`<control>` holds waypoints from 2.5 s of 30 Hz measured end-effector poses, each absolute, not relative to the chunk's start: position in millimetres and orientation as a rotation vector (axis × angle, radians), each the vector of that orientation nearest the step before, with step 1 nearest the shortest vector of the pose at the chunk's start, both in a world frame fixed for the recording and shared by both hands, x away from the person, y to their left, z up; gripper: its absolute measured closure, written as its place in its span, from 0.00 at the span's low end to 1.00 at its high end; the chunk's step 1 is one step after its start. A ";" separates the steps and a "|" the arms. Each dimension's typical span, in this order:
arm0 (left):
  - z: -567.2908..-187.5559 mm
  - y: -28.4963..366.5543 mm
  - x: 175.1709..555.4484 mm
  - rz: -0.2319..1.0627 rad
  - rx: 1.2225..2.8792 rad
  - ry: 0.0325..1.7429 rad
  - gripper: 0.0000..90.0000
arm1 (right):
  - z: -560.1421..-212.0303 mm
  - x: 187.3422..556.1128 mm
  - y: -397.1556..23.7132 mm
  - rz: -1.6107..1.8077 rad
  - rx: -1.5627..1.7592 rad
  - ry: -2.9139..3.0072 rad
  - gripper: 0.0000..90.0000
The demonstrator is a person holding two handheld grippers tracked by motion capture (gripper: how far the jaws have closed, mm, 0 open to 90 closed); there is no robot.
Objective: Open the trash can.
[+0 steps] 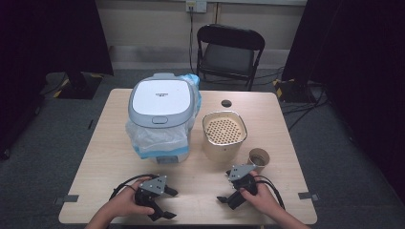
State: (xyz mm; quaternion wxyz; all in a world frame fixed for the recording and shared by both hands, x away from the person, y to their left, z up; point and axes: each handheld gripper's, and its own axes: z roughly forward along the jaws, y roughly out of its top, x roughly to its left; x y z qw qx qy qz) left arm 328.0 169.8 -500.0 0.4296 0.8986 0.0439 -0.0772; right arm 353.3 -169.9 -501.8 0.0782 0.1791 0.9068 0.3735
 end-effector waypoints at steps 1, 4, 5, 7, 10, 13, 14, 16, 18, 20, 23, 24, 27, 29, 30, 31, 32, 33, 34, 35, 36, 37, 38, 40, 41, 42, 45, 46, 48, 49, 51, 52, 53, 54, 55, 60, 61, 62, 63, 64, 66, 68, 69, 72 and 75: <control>-500.6 169.3 327.7 -0.207 2.233 0.119 0.21 | -501.7 353.2 -170.0 1.117 0.538 2.715 0.00; -500.6 167.8 327.5 -0.191 2.230 0.148 0.19 | -501.7 353.2 -170.0 1.117 0.538 2.715 0.00; -499.5 167.2 326.9 -0.185 2.244 0.158 0.19 | -501.7 353.2 -170.0 1.117 0.538 2.715 0.00; -496.8 165.6 327.9 -0.159 2.274 0.173 0.19 | -501.7 353.2 -170.0 1.117 0.538 2.715 0.00; -491.9 166.1 328.4 -0.147 2.293 0.226 0.18 | -501.7 353.2 -170.0 1.117 0.538 2.715 0.00; -483.7 169.3 328.9 -0.138 2.274 0.249 0.18 | -501.7 353.2 -170.0 1.117 0.538 2.715 0.00; -480.0 170.3 328.7 -0.128 2.274 0.254 0.18 | -501.7 353.2 -170.0 1.117 0.538 2.715 0.00; -473.1 172.3 328.2 -0.119 2.272 0.279 0.18 | -501.7 353.2 -170.0 1.117 0.538 2.715 0.00; -465.8 174.9 327.4 -0.111 2.262 0.300 0.18 | -501.7 353.2 -170.0 1.117 0.538 2.715 0.00; -458.0 177.9 327.0 -0.096 2.260 0.313 0.18 | -501.7 353.2 -170.0 1.117 0.538 2.715 0.00; -446.0 182.4 326.7 -0.093 2.247 0.329 0.18 | -501.8 353.3 -170.0 1.118 0.536 2.715 0.00; -442.0 183.4 326.7 -0.088 2.246 0.330 0.18 | -501.8 353.3 -170.0 1.118 0.536 2.715 0.00; -429.9 186.1 326.6 -0.091 2.239 0.346 0.18 | -501.7 353.2 -170.0 1.117 0.538 2.715 0.00; -421.2 186.9 326.9 -0.104 2.235 0.364 0.18 | -501.8 353.2 -170.0 1.117 0.538 2.715 0.00; -416.5 187.2 327.5 -0.100 2.237 0.362 0.18 | -501.7 353.2 -170.0 1.117 0.538 2.715 0.00; -411.9 187.0 327.8 -0.103 2.238 0.368 0.18 | -501.7 353.2 -170.0 1.117 0.538 2.715 0.00; -407.5 186.7 328.5 -0.101 2.237 0.371 0.18 | -501.7 353.2 -170.0 1.117 0.538 2.715 0.00; -403.2 186.4 329.1 -0.099 2.235 0.376 0.18 | -501.7 353.2 -170.0 1.117 0.538 2.715 0.00; -403.2 186.4 329.1 -0.099 2.235 0.376 0.18 | -501.7 353.2 -170.0 1.117 0.538 2.715 0.00; -395.0 186.6 331.0 -0.100 2.242 0.382 0.19 | -501.8 353.3 -170.0 1.119 0.537 2.715 0.00; -391.7 186.7 332.4 -0.099 2.244 0.378 0.18 | -501.8 353.3 -170.0 1.119 0.536 2.715 0.00; -388.7 186.8 333.2 -0.097 2.244 0.375 0.18 | -501.8 353.3 -170.0 1.119 0.536 2.715 0.00; -385.9 187.3 334.3 -0.095 2.246 0.376 0.18 | -501.8 353.3 -170.0 1.118 0.536 2.715 0.00; -380.7 187.9 335.3 -0.096 2.243 0.390 0.18 | -501.8 353.2 -170.0 1.119 0.537 2.715 0.00; -378.0 188.3 335.7 -0.089 2.247 0.384 0.18 | -501.8 353.3 -170.0 1.119 0.536 2.715 0.00; -375.9 188.8 335.9 -0.093 2.246 0.389 0.18 | -501.8 353.3 -170.0 1.119 0.536 2.715 0.00; -371.0 190.3 336.2 -0.086 2.260 0.389 0.18 | -501.8 353.3 -170.0 1.119 0.536 2.715 0.00; -367.3 191.3 336.4 -0.087 2.257 0.404 0.18 | -501.8 353.2 -170.0 1.119 0.537 2.716 0.00; -362.9 192.7 336.4 -0.082 2.266 0.402 0.18 | -501.8 353.2 -170.0 1.119 0.536 2.715 0.00; -360.6 193.1 335.9 -0.084 2.266 0.411 0.18 | -501.8 353.2 -170.0 1.119 0.537 2.715 0.00; -358.7 193.8 336.4 -0.080 2.272 0.407 0.19 | -501.8 353.2 -169.9 1.119 0.540 2.713 0.00; -355.1 195.3 337.6 -0.076 2.287 0.414 0.19 | -501.9 353.2 -169.9 1.119 0.538 2.713 0.00; -353.8 195.4 337.9 -0.076 2.286 0.421 0.19 | -501.8 353.2 -169.9 1.119 0.539 2.713 0.00; -351.2 196.2 338.9 -0.071 2.284 0.422 0.19 | -501.9 353.2 -169.9 1.119 0.539 2.713 0.00; -348.8 196.6 339.6 -0.069 2.283 0.430 0.19 | -501.8 353.2 -169.9 1.119 0.538 2.713 0.00; -337.3 197.9 343.9 -0.053 2.287 0.437 0.19 | -501.9 353.3 -169.9 1.119 0.537 2.712 0.00; -336.3 198.0 344.9 -0.051 2.277 0.436 0.19 | -501.9 353.3 -169.9 1.119 0.537 2.712 0.00; -334.2 197.8 345.7 -0.050 2.278 0.441 0.19 | -501.9 353.3 -169.9 1.119 0.537 2.712 0.00; -332.0 198.0 346.3 -0.048 2.282 0.446 0.19 | -501.8 353.3 -169.9 1.120 0.538 2.712 0.00; -330.4 198.1 347.2 -0.044 2.281 0.441 0.19 | -501.9 353.4 -169.9 1.119 0.537 2.712 0.00; -326.4 198.1 348.6 -0.036 2.289 0.434 0.19 | -501.9 353.5 -169.9 1.119 0.536 2.711 0.00; -324.1 197.6 349.5 -0.038 2.277 0.445 0.19 | -501.9 353.4 -169.9 1.119 0.536 2.711 0.00; -321.7 198.1 350.9 -0.030 2.292 0.441 0.19 | -501.9 353.5 -169.9 1.119 0.536 2.711 0.00; -318.2 197.3 352.2 -0.032 2.285 0.442 0.19 | -501.9 353.4 -169.9 1.119 0.536 2.711 0.00; -315.9 196.7 353.1 -0.024 2.287 0.438 0.19 | -501.9 353.4 -169.9 1.119 0.538 2.711 0.00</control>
